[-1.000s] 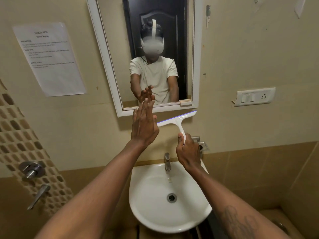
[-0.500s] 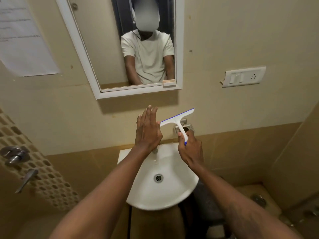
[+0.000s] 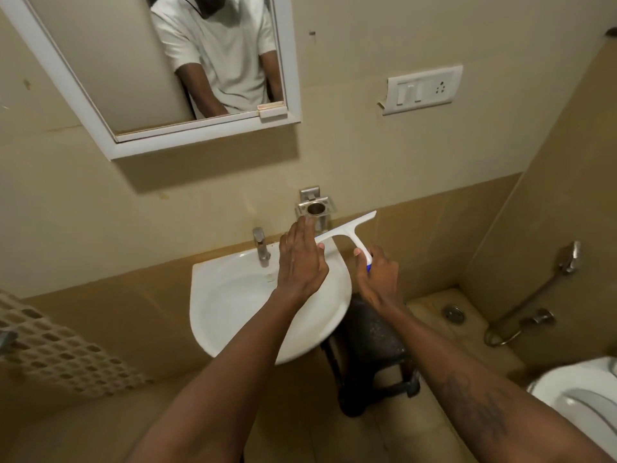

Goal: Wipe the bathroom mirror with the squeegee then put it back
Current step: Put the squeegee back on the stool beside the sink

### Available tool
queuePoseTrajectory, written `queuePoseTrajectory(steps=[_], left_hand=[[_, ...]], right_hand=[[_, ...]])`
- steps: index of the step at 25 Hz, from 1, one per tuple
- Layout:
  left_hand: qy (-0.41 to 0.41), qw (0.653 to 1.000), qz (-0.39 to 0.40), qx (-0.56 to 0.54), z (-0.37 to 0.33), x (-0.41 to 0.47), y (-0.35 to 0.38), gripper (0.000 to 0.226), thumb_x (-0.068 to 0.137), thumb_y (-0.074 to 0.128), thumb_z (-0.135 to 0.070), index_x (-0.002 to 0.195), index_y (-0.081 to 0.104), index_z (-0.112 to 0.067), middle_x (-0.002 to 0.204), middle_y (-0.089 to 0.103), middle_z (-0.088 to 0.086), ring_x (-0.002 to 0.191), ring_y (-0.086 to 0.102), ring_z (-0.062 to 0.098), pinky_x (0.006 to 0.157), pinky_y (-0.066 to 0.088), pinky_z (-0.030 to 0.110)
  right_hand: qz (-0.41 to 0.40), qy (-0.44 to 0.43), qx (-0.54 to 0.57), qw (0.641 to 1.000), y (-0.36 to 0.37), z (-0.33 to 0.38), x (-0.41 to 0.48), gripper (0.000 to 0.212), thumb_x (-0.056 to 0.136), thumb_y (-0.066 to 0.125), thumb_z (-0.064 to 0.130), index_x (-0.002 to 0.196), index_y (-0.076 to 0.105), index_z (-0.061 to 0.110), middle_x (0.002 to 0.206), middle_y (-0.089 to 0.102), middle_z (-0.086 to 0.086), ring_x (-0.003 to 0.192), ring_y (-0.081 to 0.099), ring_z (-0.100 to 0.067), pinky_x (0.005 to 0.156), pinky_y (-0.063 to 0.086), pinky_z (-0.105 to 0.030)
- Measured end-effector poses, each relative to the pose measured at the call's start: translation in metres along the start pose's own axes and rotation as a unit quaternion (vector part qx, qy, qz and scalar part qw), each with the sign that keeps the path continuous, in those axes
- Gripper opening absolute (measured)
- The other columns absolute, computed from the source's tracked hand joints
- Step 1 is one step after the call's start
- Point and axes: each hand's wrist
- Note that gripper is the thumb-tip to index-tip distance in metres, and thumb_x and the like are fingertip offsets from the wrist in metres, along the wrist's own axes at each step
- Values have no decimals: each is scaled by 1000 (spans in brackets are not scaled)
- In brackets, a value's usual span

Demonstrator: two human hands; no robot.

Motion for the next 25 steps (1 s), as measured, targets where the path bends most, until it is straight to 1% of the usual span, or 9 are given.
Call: queuePoseTrajectory(steps=[1,3,5,9,12,15,17,21,25], left_hand=[[3,1000,12,-8,-5,-2,9,59,106,48,-19,162,29,-16,172,27,11,161,23,28,132,20,51],[4,999,38,-16,-15,-8,29,59,107,47,-20,162,28,-15,173,25,11,162,22,28,133,18,51],[-1,998,57,-27,-29,-12,50,59,106,48,-18,162,29,-13,172,27,12,162,23,29,132,19,52],[-15,996,80,-45,-53,-20,95,57,101,53,-12,156,38,-9,165,39,14,155,35,33,126,29,56],[-53,992,103,-46,-64,-23,138,60,104,51,-16,160,30,-11,170,30,12,159,26,30,130,22,54],[-104,986,116,-55,-73,-25,182,63,107,50,-20,163,23,-11,173,22,12,162,20,28,133,17,51],[-122,984,118,-60,-76,-29,209,63,106,51,-21,163,24,-14,173,23,12,162,21,28,133,19,51],[-155,977,135,-56,-67,-38,263,62,105,53,-24,161,29,-16,171,28,12,161,25,29,132,22,54],[-168,971,163,-45,-35,-34,325,61,104,54,-21,160,31,-12,168,34,14,158,31,32,129,27,57]], right_hand=[[-5,8,4,1000,-4,-11,-2,34,105,50,42,105,63,10,80,62,-4,68,63,-22,59,53,-38],[-27,10,-3,1000,-12,-33,-9,34,105,52,37,100,66,7,81,57,-1,66,57,-14,56,44,-29],[-36,24,-22,999,-21,-52,-15,33,105,56,31,96,68,2,81,58,-5,67,52,-15,59,35,-23],[-9,60,-59,996,-30,-88,-11,37,105,56,30,96,72,-1,86,67,-16,77,62,-30,66,37,-30],[32,77,-57,995,-35,-118,-3,36,104,57,35,91,75,6,81,71,-10,77,65,-27,69,47,-36],[74,109,-41,990,-39,-156,8,39,102,61,39,80,74,10,69,66,-2,69,63,-22,59,37,-31],[90,135,-48,986,-37,-183,15,39,100,63,41,81,77,10,71,68,-2,70,63,-20,58,32,-28],[134,168,-62,975,-11,-234,28,41,100,64,45,102,81,7,93,77,-9,88,69,-23,70,34,-22],[159,187,-30,969,42,-283,43,42,99,66,45,99,81,6,94,77,-14,92,69,-31,79,48,-31]])
Point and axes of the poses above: each hand's wrist, its own x-axis towards the middle knuckle, its own y-axis out of the palm, z = x × y
